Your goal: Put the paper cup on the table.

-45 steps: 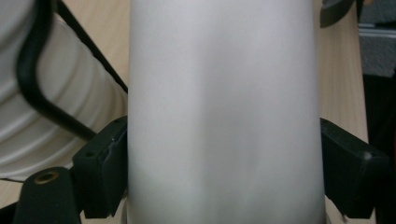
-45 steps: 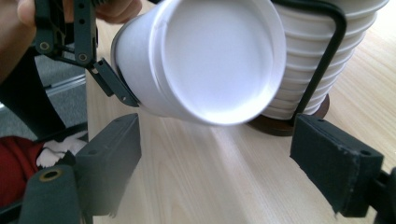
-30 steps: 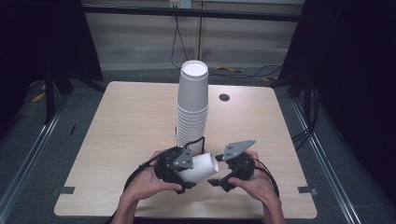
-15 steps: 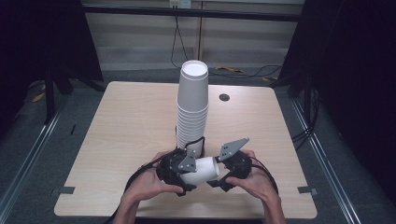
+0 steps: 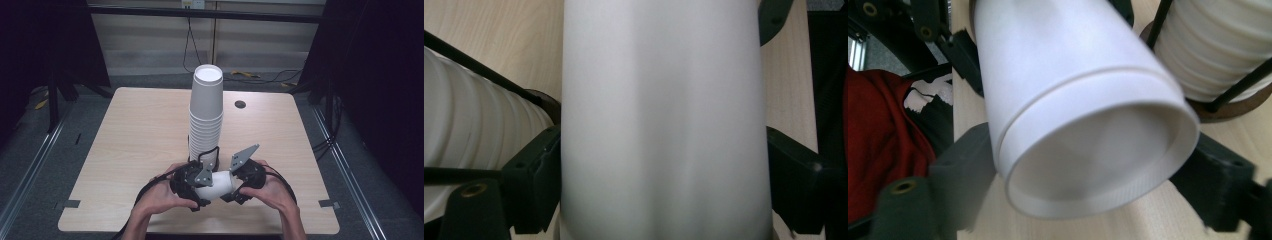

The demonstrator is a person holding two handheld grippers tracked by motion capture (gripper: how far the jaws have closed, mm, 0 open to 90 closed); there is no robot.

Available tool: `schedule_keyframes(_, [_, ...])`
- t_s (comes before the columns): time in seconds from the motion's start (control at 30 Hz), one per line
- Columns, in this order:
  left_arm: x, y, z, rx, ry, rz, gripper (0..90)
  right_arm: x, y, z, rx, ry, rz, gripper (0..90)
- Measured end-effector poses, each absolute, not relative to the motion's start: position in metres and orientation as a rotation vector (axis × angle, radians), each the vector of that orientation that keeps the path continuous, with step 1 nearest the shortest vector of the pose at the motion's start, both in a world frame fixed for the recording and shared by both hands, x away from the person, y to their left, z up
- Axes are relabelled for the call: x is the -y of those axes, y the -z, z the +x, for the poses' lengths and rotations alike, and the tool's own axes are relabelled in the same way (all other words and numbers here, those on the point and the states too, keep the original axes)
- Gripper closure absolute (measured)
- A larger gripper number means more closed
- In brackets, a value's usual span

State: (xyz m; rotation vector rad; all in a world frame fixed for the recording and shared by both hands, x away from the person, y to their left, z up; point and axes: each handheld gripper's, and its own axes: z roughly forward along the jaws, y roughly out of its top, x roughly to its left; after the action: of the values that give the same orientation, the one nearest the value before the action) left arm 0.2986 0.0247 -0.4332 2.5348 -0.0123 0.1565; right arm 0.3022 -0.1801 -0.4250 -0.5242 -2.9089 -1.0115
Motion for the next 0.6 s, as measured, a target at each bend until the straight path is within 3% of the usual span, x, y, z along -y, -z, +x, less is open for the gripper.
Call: schedule_keyframes(0.6, [-0.022, 0.434, 0.296, 0.066, -0.162, 2.534, 15.1, 0.167, 0.42, 0.306, 2.891, 0.94, -0.416, 18.3])
